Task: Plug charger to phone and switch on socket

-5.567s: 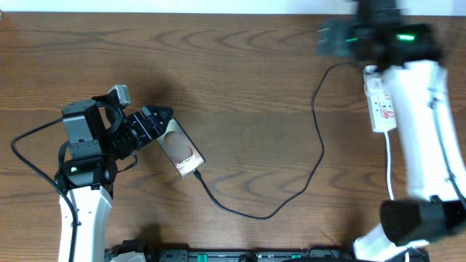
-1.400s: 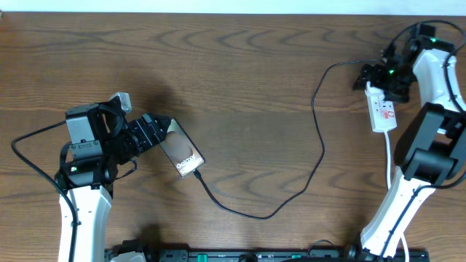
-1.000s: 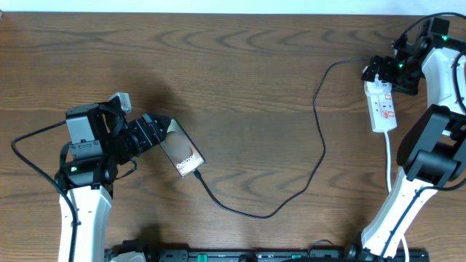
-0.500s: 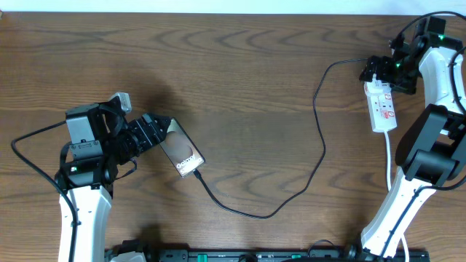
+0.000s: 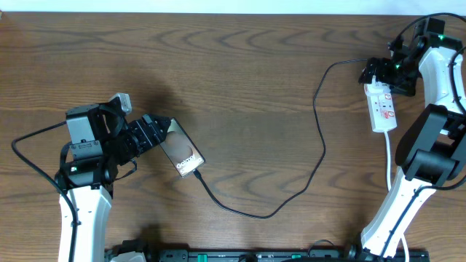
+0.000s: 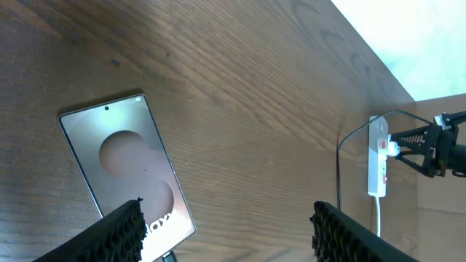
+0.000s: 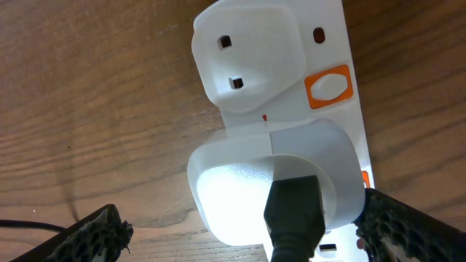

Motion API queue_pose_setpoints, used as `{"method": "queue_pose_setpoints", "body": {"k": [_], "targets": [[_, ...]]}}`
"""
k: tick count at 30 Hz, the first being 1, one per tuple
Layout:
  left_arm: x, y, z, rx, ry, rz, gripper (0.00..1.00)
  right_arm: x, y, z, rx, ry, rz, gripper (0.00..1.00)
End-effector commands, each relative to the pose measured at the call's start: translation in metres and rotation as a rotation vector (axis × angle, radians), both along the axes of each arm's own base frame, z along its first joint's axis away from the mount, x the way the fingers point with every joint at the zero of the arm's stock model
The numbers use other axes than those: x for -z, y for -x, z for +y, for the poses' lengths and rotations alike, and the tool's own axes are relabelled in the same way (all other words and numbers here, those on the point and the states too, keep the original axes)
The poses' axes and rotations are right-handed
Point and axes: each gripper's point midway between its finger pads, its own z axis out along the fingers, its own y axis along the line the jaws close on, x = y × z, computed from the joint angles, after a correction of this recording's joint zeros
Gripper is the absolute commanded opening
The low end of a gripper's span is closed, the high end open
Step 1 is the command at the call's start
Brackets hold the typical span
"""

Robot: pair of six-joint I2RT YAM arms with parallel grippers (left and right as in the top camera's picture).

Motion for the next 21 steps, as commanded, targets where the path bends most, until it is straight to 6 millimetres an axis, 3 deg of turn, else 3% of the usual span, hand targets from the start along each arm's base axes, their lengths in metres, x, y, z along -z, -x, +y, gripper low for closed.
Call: {"method": "queue_pose_setpoints", "body": {"k": [1, 5, 21], "targets": [[0.003, 0.001, 0.001, 0.004, -0.016, 0.007, 0.71, 0.017, 0.002, 0.014, -0.016, -0.052, 0.035, 0.99], [0.003, 0.001, 0.001, 0.004, -0.016, 0.007, 0.71, 0.024, 0.002, 0.019, -0.020, -0.081, 0.048, 0.99], [0.004, 0.002, 0.001, 0.004, -0.016, 0.010, 0.71, 0.022, 0.001, 0.027, -0.027, -0.128, 0.037, 0.99]]}}
